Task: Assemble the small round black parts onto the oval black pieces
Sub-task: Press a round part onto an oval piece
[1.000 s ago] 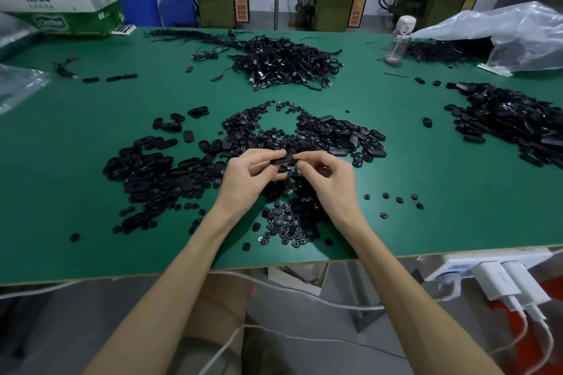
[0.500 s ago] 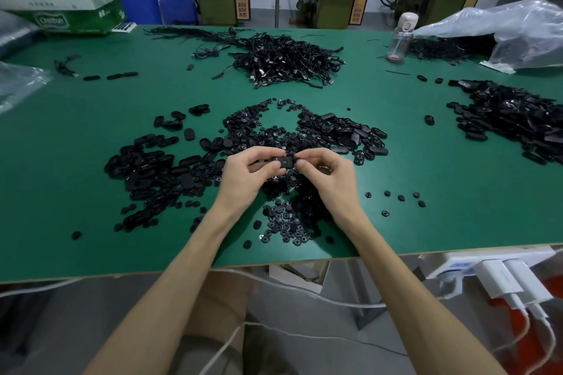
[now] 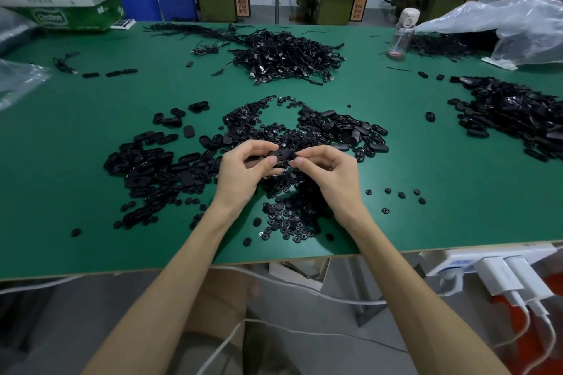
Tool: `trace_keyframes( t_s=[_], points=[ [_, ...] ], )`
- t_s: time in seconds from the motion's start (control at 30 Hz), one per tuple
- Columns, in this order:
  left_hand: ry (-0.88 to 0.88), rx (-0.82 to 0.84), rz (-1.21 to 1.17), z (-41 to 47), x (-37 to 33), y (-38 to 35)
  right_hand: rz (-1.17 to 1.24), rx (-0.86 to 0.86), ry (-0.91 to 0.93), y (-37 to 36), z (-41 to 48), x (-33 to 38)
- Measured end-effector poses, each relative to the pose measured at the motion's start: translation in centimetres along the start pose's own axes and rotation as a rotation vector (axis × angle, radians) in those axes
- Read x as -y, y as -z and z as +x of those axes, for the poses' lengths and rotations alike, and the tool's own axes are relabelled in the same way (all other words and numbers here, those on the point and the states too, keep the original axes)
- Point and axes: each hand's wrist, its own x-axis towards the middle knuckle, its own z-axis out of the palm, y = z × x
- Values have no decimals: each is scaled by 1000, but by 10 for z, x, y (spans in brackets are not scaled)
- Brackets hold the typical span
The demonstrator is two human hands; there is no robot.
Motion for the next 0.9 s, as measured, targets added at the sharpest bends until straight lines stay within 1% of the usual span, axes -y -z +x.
trace_keyframes(
  t_s=[0.23,0.33,0.53,0.7,0.9],
  points=[
    [31,6,15,-1,0,0,92,47,-50,1,-1,0],
    [12,16,51,-1,-1,-1,133,74,-66,1,-1,1],
    [-30,53,111,-1,-3,-1,99,109,-40,-1,0,-1],
    [-97,85,148,-2,-5,0,100,95,-53,-1,0,-2],
    [-133,105,192,-3,-5,0,94,57,-91,0,0,-2]
  ],
)
